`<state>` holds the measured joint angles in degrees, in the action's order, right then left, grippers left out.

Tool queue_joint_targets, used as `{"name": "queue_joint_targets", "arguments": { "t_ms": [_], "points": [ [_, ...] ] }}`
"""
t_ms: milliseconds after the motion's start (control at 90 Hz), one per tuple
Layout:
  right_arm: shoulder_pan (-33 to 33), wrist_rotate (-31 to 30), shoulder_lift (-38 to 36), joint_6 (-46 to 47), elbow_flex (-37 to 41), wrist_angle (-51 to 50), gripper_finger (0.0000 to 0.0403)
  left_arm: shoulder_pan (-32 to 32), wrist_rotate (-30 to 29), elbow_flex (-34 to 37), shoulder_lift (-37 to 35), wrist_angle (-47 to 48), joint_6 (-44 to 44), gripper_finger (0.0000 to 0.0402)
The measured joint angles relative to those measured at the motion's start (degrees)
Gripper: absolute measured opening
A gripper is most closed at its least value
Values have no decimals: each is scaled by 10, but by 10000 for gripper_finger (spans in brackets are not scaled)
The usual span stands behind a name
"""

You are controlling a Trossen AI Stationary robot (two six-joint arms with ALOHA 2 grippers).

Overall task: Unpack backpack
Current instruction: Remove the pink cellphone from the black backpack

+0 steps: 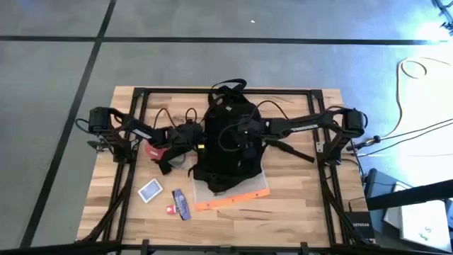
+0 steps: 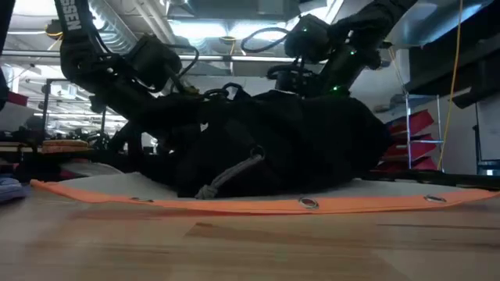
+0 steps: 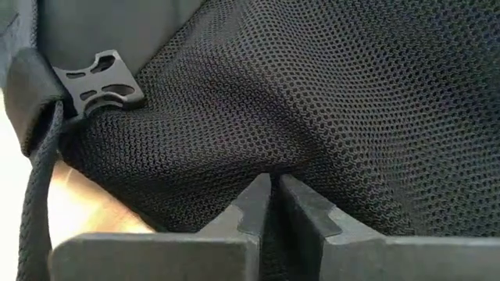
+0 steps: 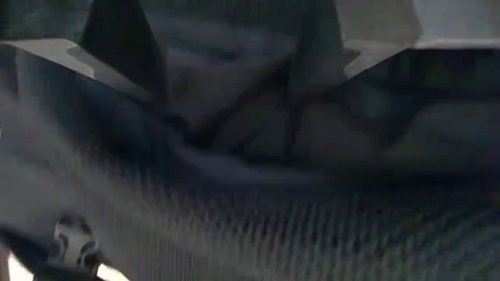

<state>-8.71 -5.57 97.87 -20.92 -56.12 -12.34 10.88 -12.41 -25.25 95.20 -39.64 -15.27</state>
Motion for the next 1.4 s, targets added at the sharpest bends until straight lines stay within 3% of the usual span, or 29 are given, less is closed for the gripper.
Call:
{"name": "queue_joint_targets", "arguments": {
  "t_ms": [178, 311, 633, 811, 933, 978, 1144, 1289, 1400],
  "points": [
    [-13, 57, -42, 72, 0, -49, 243, 5, 0, 0, 0, 0, 8, 17],
    [-19, 88, -26, 90, 0, -14, 243, 7, -1, 0, 0, -1, 8, 17],
    [-18, 79, 17, 67, 1, 26, 243, 16, -34, 1, -14, 26, 18, 18],
    [-18, 77, 17, 55, 0, -2, 243, 30, -51, 1, -90, 32, -5, 18],
    [-18, 76, 17, 55, 0, -5, 243, 32, -90, 1, -116, 107, -24, 18],
    [-18, 76, 17, 53, 0, -7, 243, 33, -82, 2, -116, 125, -46, 18],
    [-18, 76, 17, 45, 0, -12, 243, 42, 34, -21, -80, 135, -178, 18],
    [-18, 76, 17, 45, 0, -13, 243, 43, 16, -62, -49, 183, -203, 27],
    [-18, 76, 17, 45, 0, -18, 243, 57, 6, -91, -34, 239, -214, 60]
  ]
}}
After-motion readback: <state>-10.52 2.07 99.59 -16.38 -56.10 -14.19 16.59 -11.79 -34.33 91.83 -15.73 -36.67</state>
